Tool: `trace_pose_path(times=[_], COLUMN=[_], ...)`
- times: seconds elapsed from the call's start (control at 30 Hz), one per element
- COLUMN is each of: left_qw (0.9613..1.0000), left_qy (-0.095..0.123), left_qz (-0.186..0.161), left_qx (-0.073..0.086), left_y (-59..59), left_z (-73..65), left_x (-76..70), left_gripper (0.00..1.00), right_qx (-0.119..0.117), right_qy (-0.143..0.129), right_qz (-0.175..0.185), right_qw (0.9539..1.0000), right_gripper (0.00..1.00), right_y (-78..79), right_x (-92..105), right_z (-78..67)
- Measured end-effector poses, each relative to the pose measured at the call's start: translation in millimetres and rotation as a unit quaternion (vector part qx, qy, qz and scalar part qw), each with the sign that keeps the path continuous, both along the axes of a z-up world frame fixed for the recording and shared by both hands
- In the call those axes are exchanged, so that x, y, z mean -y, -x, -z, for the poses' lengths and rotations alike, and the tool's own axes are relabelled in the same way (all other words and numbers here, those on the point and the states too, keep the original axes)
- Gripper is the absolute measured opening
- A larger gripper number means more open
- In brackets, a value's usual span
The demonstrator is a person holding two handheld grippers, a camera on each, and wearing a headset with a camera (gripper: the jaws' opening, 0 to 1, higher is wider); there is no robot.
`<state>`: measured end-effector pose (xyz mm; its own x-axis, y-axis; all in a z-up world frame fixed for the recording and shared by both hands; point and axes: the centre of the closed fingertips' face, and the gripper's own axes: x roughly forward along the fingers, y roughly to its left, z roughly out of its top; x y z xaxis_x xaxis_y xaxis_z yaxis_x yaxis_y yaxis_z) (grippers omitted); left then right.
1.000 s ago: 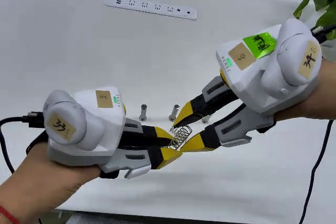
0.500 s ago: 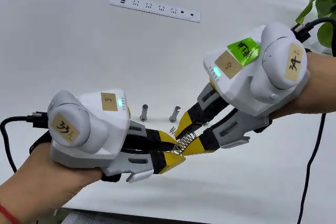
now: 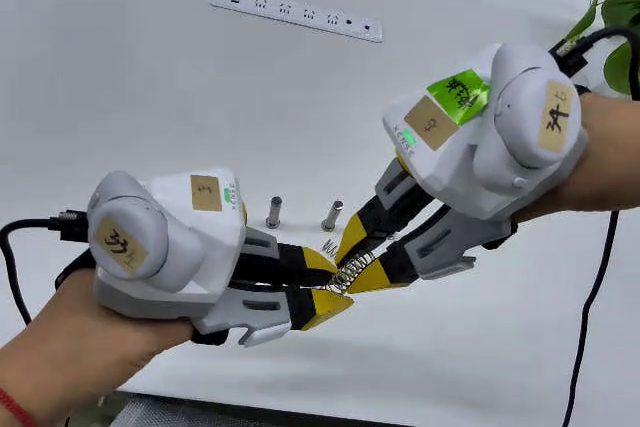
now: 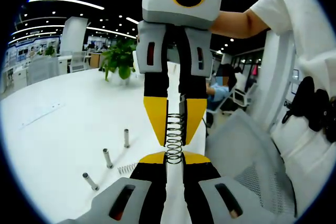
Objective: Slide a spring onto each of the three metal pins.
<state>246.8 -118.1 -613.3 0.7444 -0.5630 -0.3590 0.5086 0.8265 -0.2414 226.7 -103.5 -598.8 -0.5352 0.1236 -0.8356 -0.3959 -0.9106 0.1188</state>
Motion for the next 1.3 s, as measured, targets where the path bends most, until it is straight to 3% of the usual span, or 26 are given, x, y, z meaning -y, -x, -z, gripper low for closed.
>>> trace_pose_path(times=[0.5,0.83,1.3], left_qw=[0.9999,0.9993,0.9956], left_qy=[-0.005,-0.009,-0.038], left_qz=[-0.009,-0.036,-0.083], left_qx=[0.007,0.011,0.023], left_y=[2.9,9.6,22.6], left_z=[-0.8,2.6,9.9], left_x=[0.0,-13.2,-45.0], left_gripper=[0.12,0.2,0.39], right_qx=[0.004,-0.001,0.014], right_qy=[0.005,0.002,-0.018], right_qz=[0.007,0.017,0.044], right_qw=[1.0,0.9999,0.9988], right_gripper=[0.12,0.12,0.12], right_y=[4.5,6.3,-6.0], right_x=[-2.8,-12.6,-40.7], right_z=[2.9,0.6,-8.4])
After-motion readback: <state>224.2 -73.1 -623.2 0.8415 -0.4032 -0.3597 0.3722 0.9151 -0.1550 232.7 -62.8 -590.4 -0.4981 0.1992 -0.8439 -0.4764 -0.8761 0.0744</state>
